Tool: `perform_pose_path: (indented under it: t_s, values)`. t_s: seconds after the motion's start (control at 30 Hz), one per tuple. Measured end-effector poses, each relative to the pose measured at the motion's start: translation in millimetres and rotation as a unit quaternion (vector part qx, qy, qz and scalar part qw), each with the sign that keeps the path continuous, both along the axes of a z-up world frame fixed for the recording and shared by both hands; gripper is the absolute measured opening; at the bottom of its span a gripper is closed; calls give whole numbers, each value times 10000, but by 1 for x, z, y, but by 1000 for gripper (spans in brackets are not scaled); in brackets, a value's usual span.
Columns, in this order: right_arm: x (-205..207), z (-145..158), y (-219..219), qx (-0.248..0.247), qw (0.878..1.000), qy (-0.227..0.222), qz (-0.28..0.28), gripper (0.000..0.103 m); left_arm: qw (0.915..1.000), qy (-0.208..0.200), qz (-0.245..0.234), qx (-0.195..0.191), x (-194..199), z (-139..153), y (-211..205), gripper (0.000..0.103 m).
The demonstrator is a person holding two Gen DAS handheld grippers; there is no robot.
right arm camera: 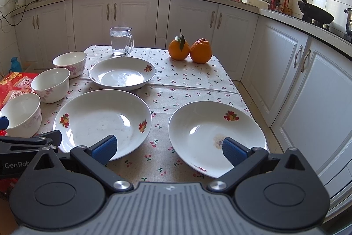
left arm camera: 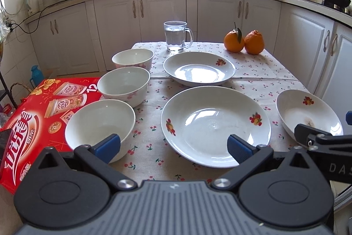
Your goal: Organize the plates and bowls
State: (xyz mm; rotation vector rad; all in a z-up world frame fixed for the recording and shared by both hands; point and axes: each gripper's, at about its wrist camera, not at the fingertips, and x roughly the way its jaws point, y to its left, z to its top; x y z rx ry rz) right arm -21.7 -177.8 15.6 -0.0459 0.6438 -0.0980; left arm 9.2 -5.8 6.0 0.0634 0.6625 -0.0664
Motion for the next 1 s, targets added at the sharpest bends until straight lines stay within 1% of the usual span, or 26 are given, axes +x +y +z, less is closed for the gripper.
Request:
perform_pose_path:
  t_s: [0.1, 0.23, 0.37, 0.43, 0.47, 0.53, 0.6, 0.7, 0.77, 0.87, 1.0]
  values:
    - [3, 4, -5, 41, 10000, -76, 38, 103, 9998, -38, -209, -36, 5, 6, -1, 102]
    - [5, 10, -17, 51, 9997, -218, 136, 103, 9989, -195, -421, 30, 12, 14, -5, 102]
    - [4, 14, -36, -119, 9985, -464, 247, 103, 9978, -169, -636, -21, 23, 17, -8, 102]
    - [3, 12, -48, -260, 9982, -493, 229, 103, 9971, -97, -761, -9, 30, 15, -11, 102]
    - [3, 11, -56, -315, 9981, -481, 211, 103, 9961, -49, -881, -88, 33, 14, -13, 102]
    - [3, 4, -70, -368, 9982, -404, 241, 103, 9952, -9, -962, -165, 38, 12, -16, 102]
    - [2, -6, -86, -332, 9988, -265, 241, 103, 9952, -63, -969, -86, 42, 10, -21, 102]
    - [0, -21, -104, -185, 9993, -34, 312, 103, 9947, -61, -1030, 9, 49, 7, -29, 102]
    - [-1, -34, -114, 14, 9990, 176, 405, 103, 9940, -2, -1093, 55, 55, 7, -34, 102]
    - [0, -51, -120, 158, 9976, 414, 529, 103, 9916, 55, -1282, 134, 62, 4, -46, 102]
    - [7, -69, -122, 145, 9954, 695, 650, 103, 9863, 20, -1648, 108, 69, 3, -62, 102]
